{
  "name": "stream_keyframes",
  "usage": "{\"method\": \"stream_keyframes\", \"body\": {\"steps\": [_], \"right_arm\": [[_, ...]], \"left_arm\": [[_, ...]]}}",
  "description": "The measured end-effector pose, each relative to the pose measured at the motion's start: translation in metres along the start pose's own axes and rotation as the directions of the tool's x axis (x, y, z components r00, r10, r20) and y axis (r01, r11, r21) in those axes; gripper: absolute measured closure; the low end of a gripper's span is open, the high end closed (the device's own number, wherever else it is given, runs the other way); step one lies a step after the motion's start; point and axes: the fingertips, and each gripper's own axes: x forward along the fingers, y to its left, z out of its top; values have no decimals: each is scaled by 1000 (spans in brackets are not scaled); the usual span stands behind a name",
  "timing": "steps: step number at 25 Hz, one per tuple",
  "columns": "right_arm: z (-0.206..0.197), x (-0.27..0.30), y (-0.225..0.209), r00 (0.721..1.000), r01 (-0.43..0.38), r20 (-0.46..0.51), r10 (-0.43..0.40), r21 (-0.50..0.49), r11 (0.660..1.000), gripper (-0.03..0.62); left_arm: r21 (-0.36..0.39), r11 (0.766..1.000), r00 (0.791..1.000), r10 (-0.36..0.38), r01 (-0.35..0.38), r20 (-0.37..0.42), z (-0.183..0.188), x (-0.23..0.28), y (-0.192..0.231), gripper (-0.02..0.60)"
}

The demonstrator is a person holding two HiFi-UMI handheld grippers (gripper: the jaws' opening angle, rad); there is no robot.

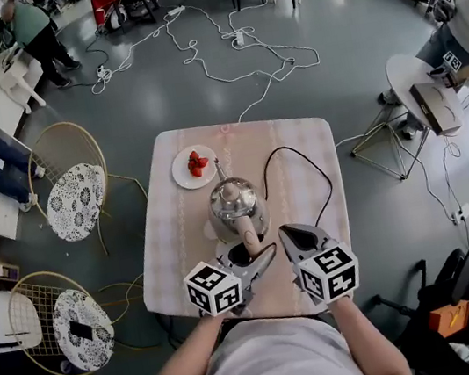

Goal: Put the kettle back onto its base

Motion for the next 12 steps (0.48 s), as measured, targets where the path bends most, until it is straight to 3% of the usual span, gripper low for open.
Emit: {"method": "stream_keyframes", "body": {"steps": [12], "right_arm": [[0,1,5,1000,3,3,-3,5,1000,589]], "left_arm": [[22,1000,998,0,2,-60,-18,-1,-2,419]]}}
